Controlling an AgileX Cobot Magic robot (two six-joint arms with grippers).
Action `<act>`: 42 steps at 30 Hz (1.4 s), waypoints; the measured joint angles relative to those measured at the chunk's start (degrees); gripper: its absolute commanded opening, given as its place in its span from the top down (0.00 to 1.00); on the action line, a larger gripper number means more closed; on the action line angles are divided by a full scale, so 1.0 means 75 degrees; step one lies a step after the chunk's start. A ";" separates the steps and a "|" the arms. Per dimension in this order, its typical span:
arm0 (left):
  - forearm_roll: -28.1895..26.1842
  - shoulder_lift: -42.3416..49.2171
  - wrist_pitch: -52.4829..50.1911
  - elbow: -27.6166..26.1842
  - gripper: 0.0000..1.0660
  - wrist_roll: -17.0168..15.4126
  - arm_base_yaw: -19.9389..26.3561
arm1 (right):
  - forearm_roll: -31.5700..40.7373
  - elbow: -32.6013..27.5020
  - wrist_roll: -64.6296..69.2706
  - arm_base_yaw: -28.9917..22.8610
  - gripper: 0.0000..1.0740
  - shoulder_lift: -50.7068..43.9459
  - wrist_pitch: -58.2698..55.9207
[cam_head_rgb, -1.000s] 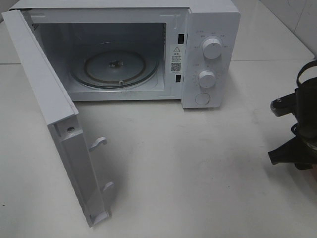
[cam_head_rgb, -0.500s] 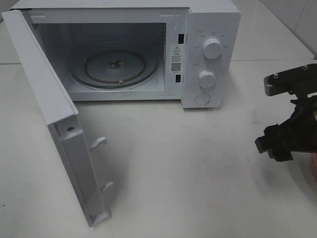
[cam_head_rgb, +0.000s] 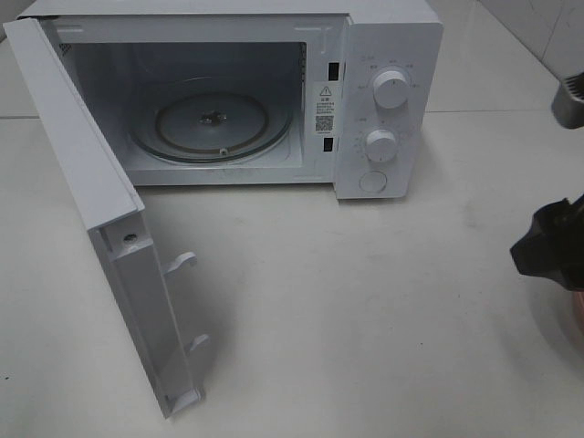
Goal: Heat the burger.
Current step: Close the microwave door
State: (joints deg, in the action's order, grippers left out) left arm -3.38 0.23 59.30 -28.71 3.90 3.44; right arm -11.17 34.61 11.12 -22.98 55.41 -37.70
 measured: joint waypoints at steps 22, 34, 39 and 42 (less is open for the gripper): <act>0.0000 0.0000 0.0000 0.0000 0.08 0.0000 0.0000 | 0.0626 -0.0260 -0.1016 0.0382 0.29 -0.4324 -0.2361; 0.0000 0.0000 0.0000 0.0000 0.08 0.0000 0.0000 | 0.1146 -0.0550 -0.1383 0.2002 0.29 -0.6264 -0.2552; 0.0000 0.0000 0.0000 0.0000 0.08 0.0000 0.0000 | 0.1230 -0.0733 -0.1429 0.2376 0.29 -0.6868 -0.2842; 0.0000 0.0000 0.0000 0.0000 0.08 0.0000 0.0000 | 0.1253 -0.0733 -0.1482 0.2460 0.29 -0.7227 -0.2850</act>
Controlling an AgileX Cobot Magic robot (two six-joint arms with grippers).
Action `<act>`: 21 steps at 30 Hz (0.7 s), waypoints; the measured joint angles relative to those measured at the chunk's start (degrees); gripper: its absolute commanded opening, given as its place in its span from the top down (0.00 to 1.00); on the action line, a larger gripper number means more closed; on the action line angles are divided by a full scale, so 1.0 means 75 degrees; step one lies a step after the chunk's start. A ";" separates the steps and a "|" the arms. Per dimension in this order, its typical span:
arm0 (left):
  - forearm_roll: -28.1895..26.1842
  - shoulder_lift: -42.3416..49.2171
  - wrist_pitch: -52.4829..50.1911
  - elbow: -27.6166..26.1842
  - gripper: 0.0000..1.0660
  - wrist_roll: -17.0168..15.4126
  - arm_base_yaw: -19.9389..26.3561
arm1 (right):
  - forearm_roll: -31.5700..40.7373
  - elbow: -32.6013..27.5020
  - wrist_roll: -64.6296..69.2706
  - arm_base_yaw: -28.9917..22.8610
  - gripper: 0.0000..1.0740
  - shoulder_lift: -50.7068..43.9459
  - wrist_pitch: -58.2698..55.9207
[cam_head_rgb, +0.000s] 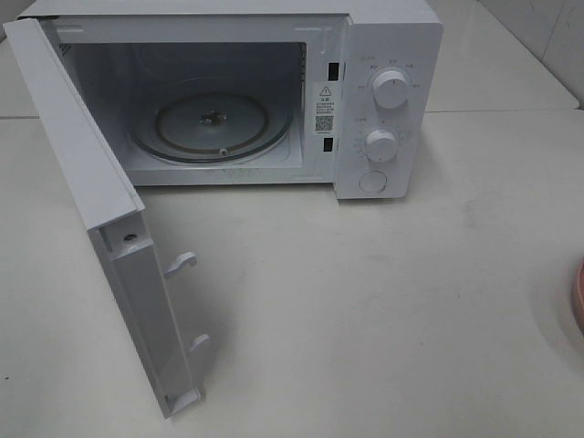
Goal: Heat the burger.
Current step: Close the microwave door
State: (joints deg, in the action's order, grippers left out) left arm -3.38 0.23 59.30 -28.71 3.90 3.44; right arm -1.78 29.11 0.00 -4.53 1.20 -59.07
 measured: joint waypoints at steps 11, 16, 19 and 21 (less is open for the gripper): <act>0.0000 0.0000 0.0000 0.0000 0.08 0.0000 0.0000 | 0.0023 -0.0008 0.0000 0.0000 0.29 -0.0191 -0.0031; 0.0000 0.0000 0.0000 0.0000 0.08 0.0000 0.0000 | 0.0023 -0.0008 0.0000 0.0000 0.29 -0.0191 -0.0031; 0.0000 0.0000 0.0000 0.0000 0.08 0.0000 0.0000 | 0.0031 -0.0008 0.0000 0.0000 0.29 -0.0191 -0.0031; 0.0000 0.0000 0.0000 0.0000 0.08 0.0000 0.0000 | 0.0038 -0.0008 0.0000 0.0000 0.29 -0.0191 -0.0031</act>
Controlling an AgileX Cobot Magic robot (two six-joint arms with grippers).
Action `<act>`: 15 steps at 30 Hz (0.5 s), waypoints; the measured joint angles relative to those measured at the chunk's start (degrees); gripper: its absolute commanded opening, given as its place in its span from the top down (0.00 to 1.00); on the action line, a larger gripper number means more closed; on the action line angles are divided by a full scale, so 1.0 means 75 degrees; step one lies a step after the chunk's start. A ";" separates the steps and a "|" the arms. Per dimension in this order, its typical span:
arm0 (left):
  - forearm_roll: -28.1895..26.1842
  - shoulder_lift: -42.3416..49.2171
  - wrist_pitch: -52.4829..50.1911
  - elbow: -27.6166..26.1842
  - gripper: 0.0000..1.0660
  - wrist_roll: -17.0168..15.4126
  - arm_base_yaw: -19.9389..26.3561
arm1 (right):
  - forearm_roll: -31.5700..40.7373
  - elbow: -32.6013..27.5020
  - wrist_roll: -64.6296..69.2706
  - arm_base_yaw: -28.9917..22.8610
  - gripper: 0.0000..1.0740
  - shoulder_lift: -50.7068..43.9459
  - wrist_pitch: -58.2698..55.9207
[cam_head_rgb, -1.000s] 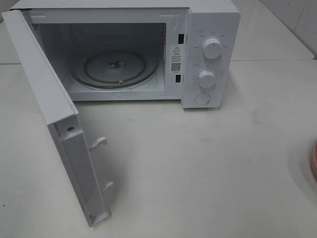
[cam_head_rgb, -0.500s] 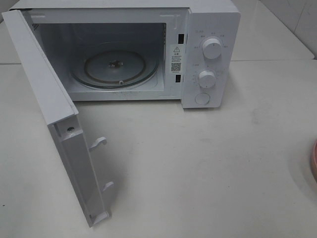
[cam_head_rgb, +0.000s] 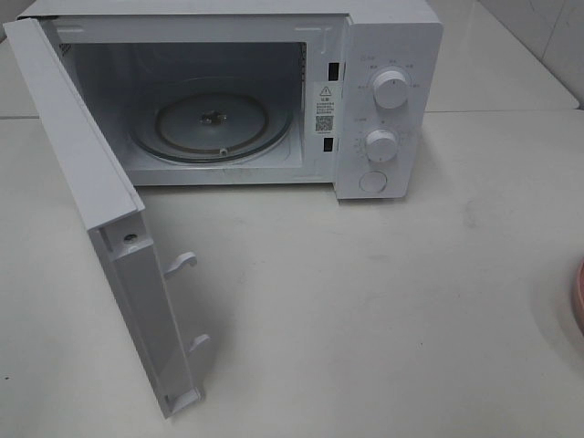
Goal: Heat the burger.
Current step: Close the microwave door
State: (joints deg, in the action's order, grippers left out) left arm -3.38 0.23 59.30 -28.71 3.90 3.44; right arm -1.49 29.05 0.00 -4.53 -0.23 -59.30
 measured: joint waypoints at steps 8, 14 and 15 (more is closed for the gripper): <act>0.0000 0.0000 0.0000 0.0000 0.08 0.0000 0.0000 | 0.0000 0.0000 0.0000 0.0000 0.29 0.0000 0.0000; 0.0000 0.0000 0.0000 0.0000 0.08 0.0000 0.0000 | 0.0000 0.0000 0.0000 0.0000 0.29 0.0000 0.0000; 0.0000 0.0000 0.0000 0.0000 0.08 0.0000 0.0000 | 0.0000 0.0000 0.0000 0.0000 0.29 0.0000 0.0000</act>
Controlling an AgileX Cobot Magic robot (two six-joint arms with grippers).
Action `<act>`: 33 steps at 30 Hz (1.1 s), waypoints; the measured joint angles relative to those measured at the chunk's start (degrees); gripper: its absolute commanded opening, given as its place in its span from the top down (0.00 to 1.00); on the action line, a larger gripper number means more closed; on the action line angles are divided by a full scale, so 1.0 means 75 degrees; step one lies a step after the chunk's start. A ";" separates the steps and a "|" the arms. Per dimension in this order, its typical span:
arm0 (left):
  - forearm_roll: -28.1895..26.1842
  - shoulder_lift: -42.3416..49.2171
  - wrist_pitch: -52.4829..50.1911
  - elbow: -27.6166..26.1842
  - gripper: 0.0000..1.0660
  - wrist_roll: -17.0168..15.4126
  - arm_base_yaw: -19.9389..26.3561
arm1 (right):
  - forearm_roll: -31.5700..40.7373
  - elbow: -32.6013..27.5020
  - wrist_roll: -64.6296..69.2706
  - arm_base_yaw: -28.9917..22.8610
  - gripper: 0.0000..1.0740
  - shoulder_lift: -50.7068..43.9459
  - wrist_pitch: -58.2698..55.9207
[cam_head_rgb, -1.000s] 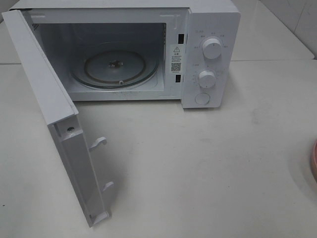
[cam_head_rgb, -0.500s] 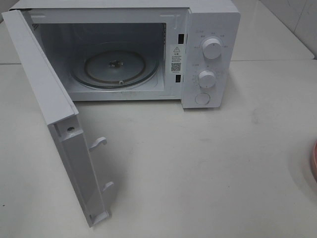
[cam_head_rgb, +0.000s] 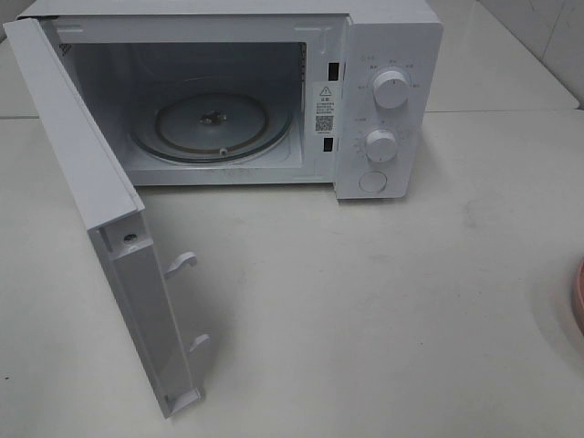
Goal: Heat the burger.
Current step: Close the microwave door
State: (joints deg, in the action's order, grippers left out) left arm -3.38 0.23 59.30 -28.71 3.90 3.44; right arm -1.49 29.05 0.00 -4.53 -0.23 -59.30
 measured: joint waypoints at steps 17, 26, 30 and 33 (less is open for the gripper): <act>-0.0015 0.0000 0.0000 0.0000 0.08 0.0000 0.0000 | 0.0000 0.0000 0.0000 0.0000 0.29 0.0000 0.0000; -0.0092 -0.0076 -0.0069 -0.0183 0.09 0.0000 0.0000 | 0.0000 0.0000 0.0000 0.0000 0.29 0.0000 0.0000; -0.0092 -0.0527 -0.0573 -0.0222 0.25 0.0000 0.0000 | 0.0000 0.0000 0.0000 0.0000 0.29 0.0000 0.0000; -0.0092 -0.0772 -0.1024 -0.0222 0.43 0.0000 0.0000 | 0.0000 0.0000 0.0000 0.0000 0.29 0.0000 0.0000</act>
State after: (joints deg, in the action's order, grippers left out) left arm -4.07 -5.56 51.62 -30.37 3.90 3.44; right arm -1.49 29.05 0.00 -4.53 -0.23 -59.30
